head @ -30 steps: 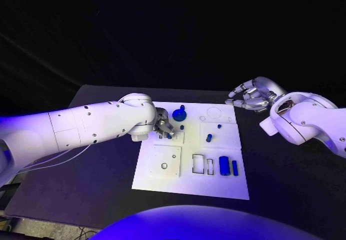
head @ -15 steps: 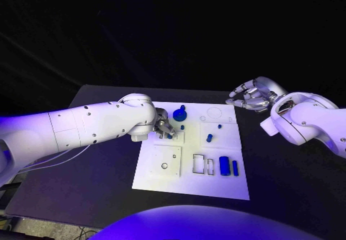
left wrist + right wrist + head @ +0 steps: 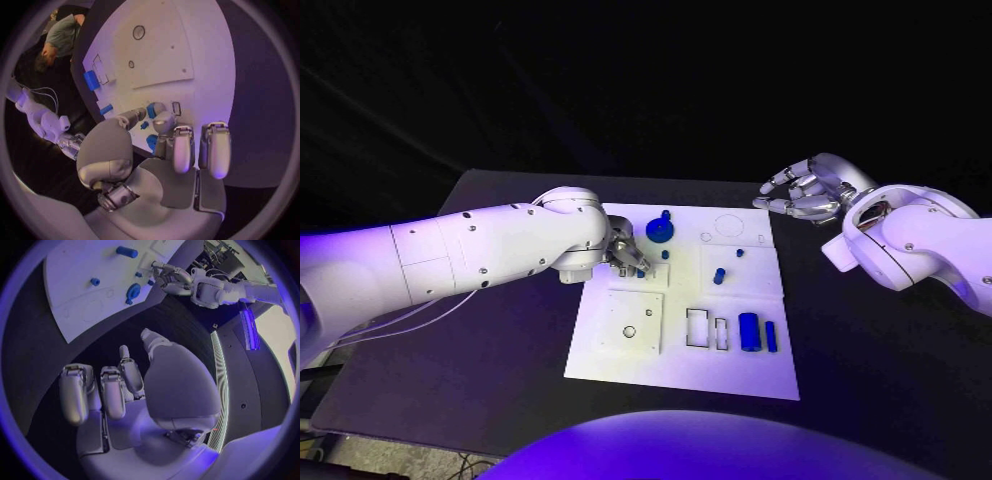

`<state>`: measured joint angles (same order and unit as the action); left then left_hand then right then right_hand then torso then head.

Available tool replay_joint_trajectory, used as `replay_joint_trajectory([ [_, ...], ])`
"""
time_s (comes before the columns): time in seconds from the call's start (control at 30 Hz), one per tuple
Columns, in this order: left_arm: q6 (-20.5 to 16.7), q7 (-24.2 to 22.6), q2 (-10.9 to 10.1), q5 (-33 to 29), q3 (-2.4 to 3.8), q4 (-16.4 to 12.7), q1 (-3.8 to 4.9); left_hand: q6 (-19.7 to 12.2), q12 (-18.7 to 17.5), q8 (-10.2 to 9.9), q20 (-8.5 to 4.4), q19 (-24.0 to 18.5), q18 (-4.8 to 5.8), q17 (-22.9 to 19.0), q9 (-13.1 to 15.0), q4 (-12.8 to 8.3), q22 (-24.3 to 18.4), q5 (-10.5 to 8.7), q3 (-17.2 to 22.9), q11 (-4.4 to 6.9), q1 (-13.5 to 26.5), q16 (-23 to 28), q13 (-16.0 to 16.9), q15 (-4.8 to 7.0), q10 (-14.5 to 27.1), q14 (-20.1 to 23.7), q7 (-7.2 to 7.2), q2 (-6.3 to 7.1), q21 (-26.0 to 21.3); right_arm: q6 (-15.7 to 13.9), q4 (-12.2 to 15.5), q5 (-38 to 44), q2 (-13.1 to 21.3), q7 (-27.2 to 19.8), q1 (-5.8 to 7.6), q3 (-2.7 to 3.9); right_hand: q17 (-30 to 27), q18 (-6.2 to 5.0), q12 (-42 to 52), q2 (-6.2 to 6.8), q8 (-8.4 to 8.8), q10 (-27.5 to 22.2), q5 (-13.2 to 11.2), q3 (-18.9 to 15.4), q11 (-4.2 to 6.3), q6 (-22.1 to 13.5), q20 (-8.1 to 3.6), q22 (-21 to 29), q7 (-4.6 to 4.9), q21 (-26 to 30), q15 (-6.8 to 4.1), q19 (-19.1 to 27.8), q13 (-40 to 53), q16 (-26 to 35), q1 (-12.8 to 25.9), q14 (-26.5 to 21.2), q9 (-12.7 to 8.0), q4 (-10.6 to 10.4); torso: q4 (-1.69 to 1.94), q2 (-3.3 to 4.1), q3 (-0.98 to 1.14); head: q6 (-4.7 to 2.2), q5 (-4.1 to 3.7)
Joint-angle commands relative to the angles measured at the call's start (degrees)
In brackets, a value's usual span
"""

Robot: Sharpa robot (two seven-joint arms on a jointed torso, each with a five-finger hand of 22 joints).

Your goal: Assemble the parts on the task board

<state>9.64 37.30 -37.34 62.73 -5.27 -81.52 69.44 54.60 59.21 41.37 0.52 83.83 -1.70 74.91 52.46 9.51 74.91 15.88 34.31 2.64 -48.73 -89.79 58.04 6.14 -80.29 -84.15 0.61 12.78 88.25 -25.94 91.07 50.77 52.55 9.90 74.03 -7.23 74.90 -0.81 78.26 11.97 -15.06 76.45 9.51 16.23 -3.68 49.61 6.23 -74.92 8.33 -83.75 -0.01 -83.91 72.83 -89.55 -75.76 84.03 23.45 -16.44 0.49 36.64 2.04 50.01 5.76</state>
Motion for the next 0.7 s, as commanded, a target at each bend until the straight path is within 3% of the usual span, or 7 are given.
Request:
replay_joint_trajectory([
  [0.03, -0.7, 0.2, -0.5, -0.5, 0.6, -0.7, 0.1, 0.1, 0.3, 0.3, -0.45, 4.9, 1.19, 15.1, -0.1, 1.2, 13.9, 2.11, -2.0, 0.16, -1.2, -0.2, -0.1, 0.37, 0.0, -5.8, 0.06, 0.13, 0.2, -0.2, -0.1, 0.5, 0.0, -0.5, -0.05, 0.01, 13.1, -0.9, -0.2, 0.02, -0.23, -0.5, -0.2, 0.0, 0.0, -0.4, -0.3, -12.0, -0.11, 0.3, -0.26, -2.2, 0.0, 0.3, 0.6, 5.4, 0.0, -0.1, 0.07, -0.09, 0.01, -0.01, 0.07],
  [0.13, -1.1, 0.2, -1.0, -1.3, 1.34, -1.2, 0.24, -0.2, 0.4, 0.3, -0.46, 4.9, 1.18, 15.1, -0.3, 2.3, 13.9, 4.54, -3.8, 0.09, -2.1, -0.2, -0.1, 0.36, 0.1, -5.8, 0.1, 0.5, 0.1, -0.3, -0.2, 0.5, 0.0, -0.5, -0.06, 0.01, 13.1, -0.92, -0.2, 0.02, -0.24, -0.5, -0.3, 0.0, 0.0, -0.5, -0.3, -12.0, -0.11, 0.4, -0.26, -2.2, -0.1, 0.3, 0.7, 5.4, 0.1, -0.1, 0.03, -0.1, -0.01, -0.01, 0.06],
  [0.17, -1.2, 0.2, -1.2, -1.6, 1.65, -1.4, 0.32, -0.6, 0.3, 0.0, -0.48, 4.9, 1.19, 15.1, -0.5, 3.1, 13.9, 7.99, -5.1, 0.05, -2.5, -0.2, -0.2, 0.32, 0.2, -5.8, 0.2, 0.82, 0.1, -0.3, -0.2, 0.5, 0.0, -0.5, -0.06, 0.01, 13.1, -0.92, -0.2, 0.02, -0.24, -0.5, -0.3, 0.0, 0.0, -0.5, -0.3, -12.0, -0.11, 0.4, -0.26, -2.2, -0.1, 0.3, 0.7, 5.4, 0.1, -0.1, 0.03, -0.14, -0.01, -0.01, 0.05],
  [0.23, -1.3, 0.2, -1.5, -2.2, 2.17, -1.6, 0.48, -1.0, 0.3, -0.3, -0.43, 4.8, 1.15, 15.1, -0.7, 4.0, 13.8, 10.24, -6.6, 0.03, -3.4, -0.2, -0.2, 0.27, 0.3, -5.8, 0.28, 0.82, 0.0, -0.3, -0.2, 0.5, 0.0, -0.5, -0.07, 0.01, 13.1, -0.92, -0.2, 0.02, -0.24, -0.5, -0.3, 0.0, 0.0, -0.5, -0.3, -12.0, -0.11, 0.4, -0.26, -2.2, -0.1, 0.3, 0.7, 5.4, 0.1, -0.1, -0.01, -0.08, -0.03, -0.24, 0.07],
  [0.33, -1.4, 0.2, -2.1, -3.2, 3.07, -1.7, 0.92, -1.4, 0.0, -0.7, -0.37, 4.7, 1.11, 15.1, -0.9, 4.5, 13.7, 10.19, -7.6, 0.0, -3.8, -0.2, -0.5, 0.19, 0.6, -5.8, 0.36, 0.89, -0.2, -0.3, -0.3, 0.5, 0.0, -0.5, -0.08, 0.01, 13.1, -0.92, -0.2, 0.02, -0.24, -0.5, -0.3, 0.0, 0.0, -0.5, -0.3, -12.0, -0.11, 0.4, -0.26, -2.2, -0.1, 0.3, 0.7, 5.4, 0.1, -0.1, -0.02, -0.07, -0.01, -0.43, 0.05],
  [0.5, -1.0, 0.1, -3.0, -4.1, 4.53, -1.0, 2.15, -2.8, -0.4, -2.9, 0.06, 4.3, 0.98, 15.1, -2.4, 5.7, 13.4, 10.59, -9.5, -0.29, -6.4, -0.2, -1.0, -0.33, 1.2, -5.8, 0.77, 0.68, -0.6, -0.3, -0.3, 0.4, 0.0, -0.5, -0.09, 0.01, 13.1, -0.92, -0.2, 0.02, -0.24, -0.5, -0.3, 0.0, 0.0, -0.5, -0.3, -12.0, -0.11, 0.4, -0.26, -2.2, -0.1, 0.3, 0.7, 5.4, 0.1, -0.1, 0.01, -0.08, 0.05, -0.85, 0.0],
  [0.7, 1.2, 0.0, -3.3, -4.0, 5.2, 1.4, 4.38, -3.0, -1.2, -3.9, 0.29, 3.9, 0.81, 15.1, -3.2, 6.3, 13.1, 10.48, -10.5, -0.4, -7.7, -0.2, -1.9, -0.57, 1.9, -5.8, 0.95, 0.69, -1.2, -0.3, -0.4, 0.4, 0.1, -0.5, -0.09, 0.01, 13.1, -0.91, -0.3, 0.01, -0.25, -0.5, -0.3, 0.0, 0.0, -0.5, -0.3, -12.0, -0.11, 0.3, -0.27, -2.2, -0.1, 0.3, 0.8, 5.4, 0.1, -0.1, 0.04, 0.04, -0.02, -1.44, -0.11],
])
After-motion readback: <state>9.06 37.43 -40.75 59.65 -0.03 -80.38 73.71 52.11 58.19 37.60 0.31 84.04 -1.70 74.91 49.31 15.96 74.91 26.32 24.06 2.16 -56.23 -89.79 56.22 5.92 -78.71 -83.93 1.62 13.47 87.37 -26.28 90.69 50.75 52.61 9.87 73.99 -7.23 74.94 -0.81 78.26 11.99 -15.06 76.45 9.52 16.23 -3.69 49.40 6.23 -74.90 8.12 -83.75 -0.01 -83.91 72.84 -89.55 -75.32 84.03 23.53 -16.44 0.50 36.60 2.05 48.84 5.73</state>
